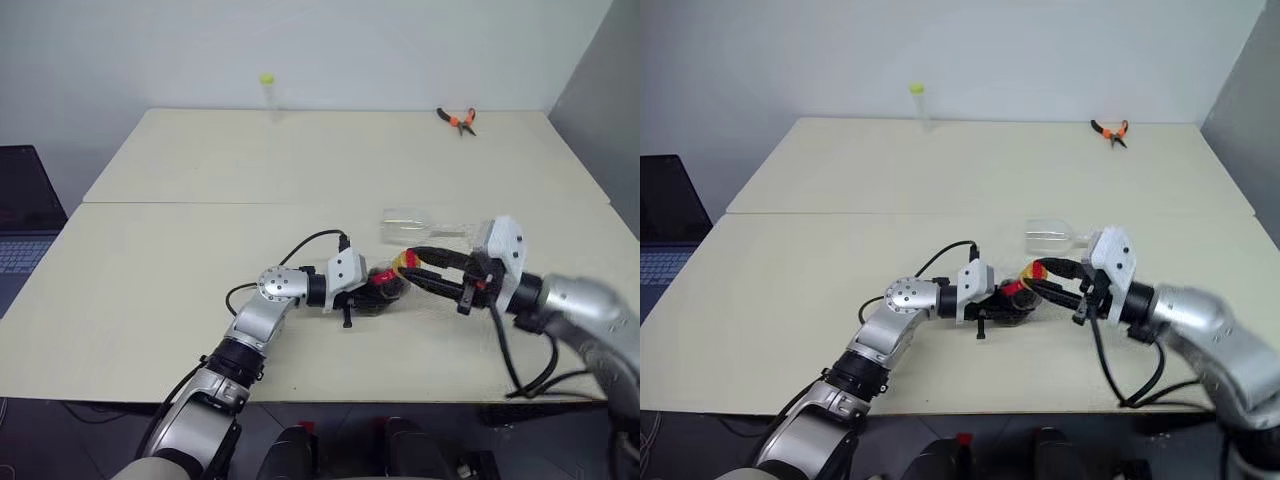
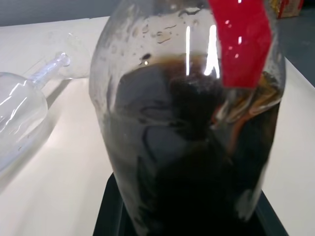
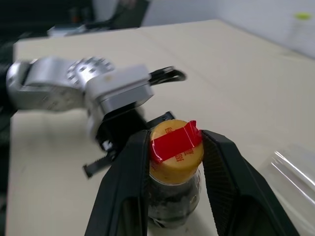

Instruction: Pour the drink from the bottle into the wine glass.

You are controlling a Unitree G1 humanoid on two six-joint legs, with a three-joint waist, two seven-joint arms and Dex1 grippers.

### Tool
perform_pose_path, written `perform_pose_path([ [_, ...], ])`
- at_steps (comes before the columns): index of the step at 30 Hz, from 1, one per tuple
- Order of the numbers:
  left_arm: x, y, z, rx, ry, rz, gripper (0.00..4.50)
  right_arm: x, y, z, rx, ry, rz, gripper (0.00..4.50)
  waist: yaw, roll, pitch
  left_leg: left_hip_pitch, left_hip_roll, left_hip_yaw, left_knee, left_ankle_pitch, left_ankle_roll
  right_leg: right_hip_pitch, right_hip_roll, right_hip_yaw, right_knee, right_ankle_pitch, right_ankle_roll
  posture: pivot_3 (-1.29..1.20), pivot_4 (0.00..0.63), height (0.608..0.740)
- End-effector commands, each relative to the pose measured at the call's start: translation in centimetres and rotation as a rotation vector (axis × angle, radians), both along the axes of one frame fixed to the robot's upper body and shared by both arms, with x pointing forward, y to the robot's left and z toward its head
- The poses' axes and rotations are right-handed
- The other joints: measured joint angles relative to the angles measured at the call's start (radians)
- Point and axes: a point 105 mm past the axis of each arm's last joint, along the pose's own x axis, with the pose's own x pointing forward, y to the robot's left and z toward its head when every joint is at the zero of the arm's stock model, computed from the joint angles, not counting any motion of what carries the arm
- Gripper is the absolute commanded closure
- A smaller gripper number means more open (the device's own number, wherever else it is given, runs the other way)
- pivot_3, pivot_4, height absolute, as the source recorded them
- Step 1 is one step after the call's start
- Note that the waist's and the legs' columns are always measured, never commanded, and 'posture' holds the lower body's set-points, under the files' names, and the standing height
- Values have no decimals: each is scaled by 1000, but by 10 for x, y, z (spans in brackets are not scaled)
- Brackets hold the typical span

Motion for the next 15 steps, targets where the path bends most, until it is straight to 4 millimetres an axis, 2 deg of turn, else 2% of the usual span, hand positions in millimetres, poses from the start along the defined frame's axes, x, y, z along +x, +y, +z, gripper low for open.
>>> perform_pose_path([
  [1, -7, 1, 11, -29, -30, -38, 3620, 21, -28, -10, -144, 32, -26, 3294, 1, 0, 0, 0, 0, -1, 0, 0, 0, 0, 0, 0, 0, 0, 0, 0, 150, 740],
  [4, -7, 0, 11, -32, -30, -32, 3625, 21, -24, -2, -155, 41, 40, 3294, 2, 0, 0, -1, 0, 0, 0, 0, 0, -1, -1, 0, -1, 0, 0, 0, 150, 740],
  [10, -7, 1, 10, -39, -22, -17, 3627, -7, -5, 2, -84, 118, 120, 3294, 6, 0, 0, -2, 0, -1, 0, 0, 0, -1, -3, 0, -1, 0, 0, 0, 150, 740],
  [15, -6, 1, 10, -46, -16, -8, 3628, -15, 0, 14, 68, 61, -1, 1578, 8, -1, 0, -3, 0, -1, 1, 0, 0, -2, -4, 0, 0, 0, 0, 0, 150, 740],
])
